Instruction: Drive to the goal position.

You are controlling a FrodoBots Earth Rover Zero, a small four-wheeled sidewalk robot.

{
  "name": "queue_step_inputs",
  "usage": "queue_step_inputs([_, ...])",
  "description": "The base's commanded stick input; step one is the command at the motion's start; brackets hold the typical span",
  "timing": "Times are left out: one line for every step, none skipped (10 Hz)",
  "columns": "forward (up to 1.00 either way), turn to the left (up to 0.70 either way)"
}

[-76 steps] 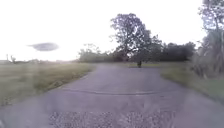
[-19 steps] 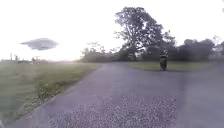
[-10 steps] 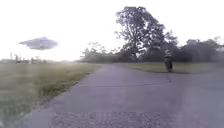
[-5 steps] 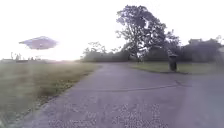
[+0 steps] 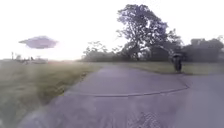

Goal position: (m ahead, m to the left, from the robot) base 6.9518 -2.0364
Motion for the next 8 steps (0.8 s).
queue_step_inputs([0.7,-0.14])
queue_step_inputs([0.7,-0.14])
queue_step_inputs([0.7,0.0])
queue_step_inputs([0.7,0.0])
queue_step_inputs([0.7,0.0])
queue_step_inputs([0.7,0.0])
queue_step_inputs([0.7,0.0])
queue_step_inputs([0.7,0.0])
